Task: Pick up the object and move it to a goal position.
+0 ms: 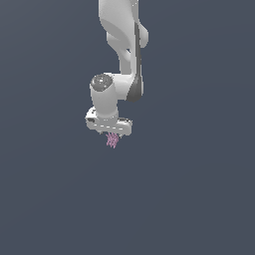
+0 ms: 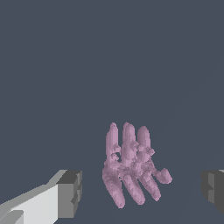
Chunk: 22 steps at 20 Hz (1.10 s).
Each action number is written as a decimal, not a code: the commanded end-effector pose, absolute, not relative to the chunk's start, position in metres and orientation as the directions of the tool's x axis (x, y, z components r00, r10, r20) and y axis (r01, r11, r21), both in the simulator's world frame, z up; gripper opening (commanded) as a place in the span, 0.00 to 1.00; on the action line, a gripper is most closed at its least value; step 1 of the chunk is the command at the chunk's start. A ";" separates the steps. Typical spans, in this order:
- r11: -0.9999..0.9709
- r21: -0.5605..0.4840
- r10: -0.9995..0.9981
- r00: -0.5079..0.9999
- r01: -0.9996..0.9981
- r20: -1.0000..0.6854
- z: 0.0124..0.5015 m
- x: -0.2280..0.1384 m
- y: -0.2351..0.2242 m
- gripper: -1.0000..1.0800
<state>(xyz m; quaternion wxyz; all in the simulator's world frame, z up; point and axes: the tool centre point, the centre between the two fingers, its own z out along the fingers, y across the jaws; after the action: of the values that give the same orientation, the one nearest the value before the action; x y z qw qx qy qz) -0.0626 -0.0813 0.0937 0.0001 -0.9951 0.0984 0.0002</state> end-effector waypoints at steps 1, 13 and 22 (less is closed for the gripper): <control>-0.981 0.000 -0.196 0.981 -0.196 -0.001 0.088 -0.063 -0.081 0.96; -0.980 0.000 -0.199 0.980 -0.199 0.000 0.046 -0.064 -0.082 0.96; -0.980 0.000 -0.199 0.980 -0.199 0.000 0.045 -0.064 -0.082 0.00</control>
<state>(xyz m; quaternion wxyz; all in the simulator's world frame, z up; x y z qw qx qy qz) -0.0635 -0.0818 0.0464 0.0000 -0.9950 0.0997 -0.0006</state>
